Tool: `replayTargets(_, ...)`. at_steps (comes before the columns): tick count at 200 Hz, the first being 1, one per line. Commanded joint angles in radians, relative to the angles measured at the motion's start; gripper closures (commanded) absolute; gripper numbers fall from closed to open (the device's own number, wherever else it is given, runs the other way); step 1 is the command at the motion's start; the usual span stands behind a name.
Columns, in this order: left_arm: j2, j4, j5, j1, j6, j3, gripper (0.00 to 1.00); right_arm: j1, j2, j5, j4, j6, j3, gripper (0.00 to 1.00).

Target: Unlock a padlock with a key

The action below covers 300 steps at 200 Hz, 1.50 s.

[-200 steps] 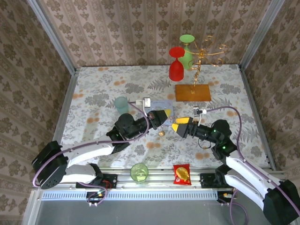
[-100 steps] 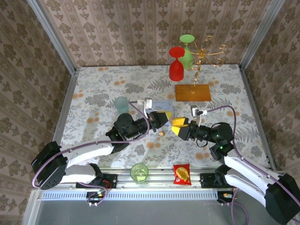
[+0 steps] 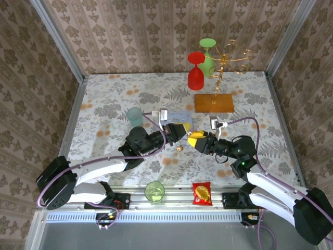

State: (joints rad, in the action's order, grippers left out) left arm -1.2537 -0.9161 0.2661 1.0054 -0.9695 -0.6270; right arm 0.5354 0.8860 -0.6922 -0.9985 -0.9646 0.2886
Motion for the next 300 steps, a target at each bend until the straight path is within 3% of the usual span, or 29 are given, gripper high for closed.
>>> replayTargets(1,0.004,-0.036,0.010,-0.002,-0.012,0.010,1.00,0.006,0.004,0.052,-0.055,0.024,-0.003,0.62)
replayTargets(45,0.004,-0.035,0.008,-0.003,-0.014,0.007,1.00,0.006,-0.005,0.096,-0.039,0.037,-0.013,0.64)
replayTargets(51,0.005,-0.035,0.009,-0.003,-0.015,0.007,1.00,0.006,-0.013,0.118,-0.011,0.046,-0.014,0.59)
replayTargets(64,0.009,-0.028,0.010,-0.002,-0.013,0.004,1.00,0.006,-0.047,0.178,0.069,0.080,-0.019,0.32)
replayTargets(84,0.018,-0.016,0.010,0.000,-0.006,0.001,1.00,0.006,-0.065,0.172,0.084,0.099,-0.011,0.19)
replayTargets(96,0.017,-0.016,0.010,0.002,-0.006,-0.002,1.00,0.006,-0.055,0.155,0.077,0.098,0.000,0.19)
replayTargets(128,0.010,-0.019,0.013,0.000,-0.006,-0.007,1.00,0.006,-0.015,0.128,0.002,0.068,-0.001,0.41)
replayTargets(232,0.005,-0.036,0.004,0.000,-0.018,0.009,1.00,0.012,0.046,0.090,-0.106,0.029,0.008,0.76)
replayTargets(246,0.002,-0.036,0.004,-0.001,-0.020,0.010,1.00,0.014,0.042,0.088,-0.101,0.031,0.007,0.88)
replayTargets(266,-0.003,-0.055,-0.004,-0.008,-0.033,0.025,1.00,0.016,0.039,0.092,-0.096,0.033,0.004,0.98)
replayTargets(300,-0.029,-0.093,-0.006,-0.017,-0.063,0.041,1.00,0.015,0.013,0.107,-0.055,0.047,-0.002,1.00)
